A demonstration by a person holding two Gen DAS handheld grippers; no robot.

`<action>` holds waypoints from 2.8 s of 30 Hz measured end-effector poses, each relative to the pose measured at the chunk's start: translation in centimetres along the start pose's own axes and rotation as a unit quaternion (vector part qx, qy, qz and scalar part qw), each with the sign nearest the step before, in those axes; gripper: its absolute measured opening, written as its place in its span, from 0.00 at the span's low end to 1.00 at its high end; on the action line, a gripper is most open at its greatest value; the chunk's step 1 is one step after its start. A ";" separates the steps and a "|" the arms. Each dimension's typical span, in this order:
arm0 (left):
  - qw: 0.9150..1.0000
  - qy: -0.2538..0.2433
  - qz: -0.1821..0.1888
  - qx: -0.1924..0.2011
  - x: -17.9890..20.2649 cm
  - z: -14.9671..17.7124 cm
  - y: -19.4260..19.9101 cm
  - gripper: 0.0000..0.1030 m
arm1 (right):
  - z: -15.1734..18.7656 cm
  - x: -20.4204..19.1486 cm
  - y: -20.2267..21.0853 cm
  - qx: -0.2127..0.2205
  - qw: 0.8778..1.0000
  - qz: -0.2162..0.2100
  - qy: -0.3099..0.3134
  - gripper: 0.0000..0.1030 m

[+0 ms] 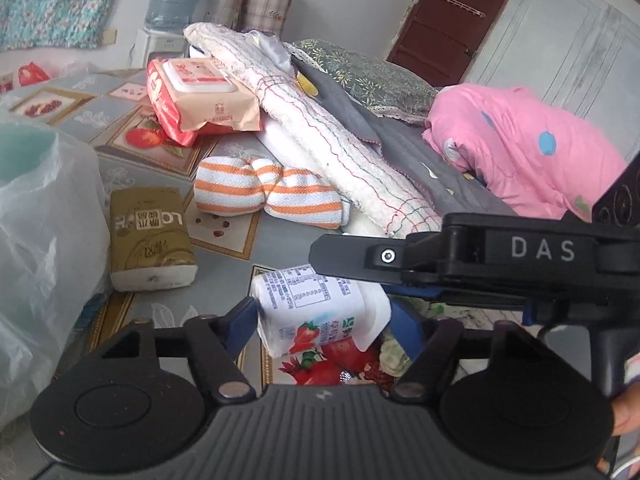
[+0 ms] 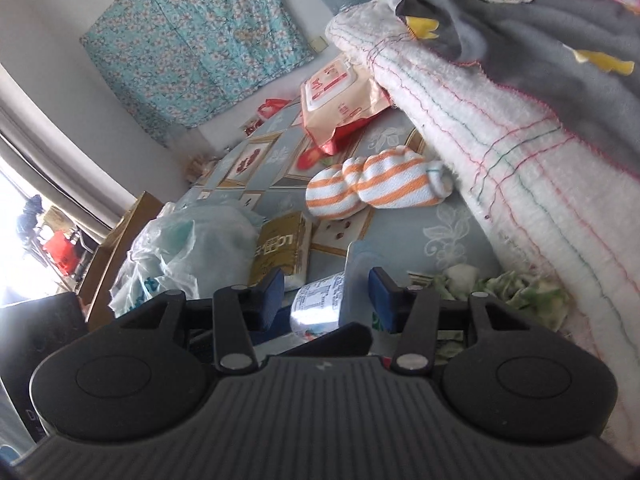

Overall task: Organize soft objects
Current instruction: 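Close the right gripper on the yogurt cup and lift it, then carry the white yogurt cup in the right gripper over the cardboard box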

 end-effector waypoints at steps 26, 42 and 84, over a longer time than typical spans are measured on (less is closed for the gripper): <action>0.997 0.064 0.039 -0.019 -2.0 3.0 2.1 0.71 | 1.4 -5.8 -0.1 -0.029 0.996 -0.035 0.072 0.46; 1.000 -0.017 -0.003 0.025 -1.4 4.4 4.4 0.79 | 2.1 -7.1 -0.5 -0.043 0.993 -0.091 0.055 0.46; 0.978 -0.074 -0.117 0.155 -0.2 2.3 9.2 0.53 | 2.0 -8.4 1.4 -0.013 0.989 -0.131 0.064 0.30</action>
Point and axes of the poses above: each gripper's, at about its wrist camera, not at the fingertips, and y roughly against the way its jaws point, x to its right, z to its underside, the point moved 6 cm from there along -y, roughly the way its jaws point, and after that the axes turned 7 degrees about -z, right-handed, at the moved point
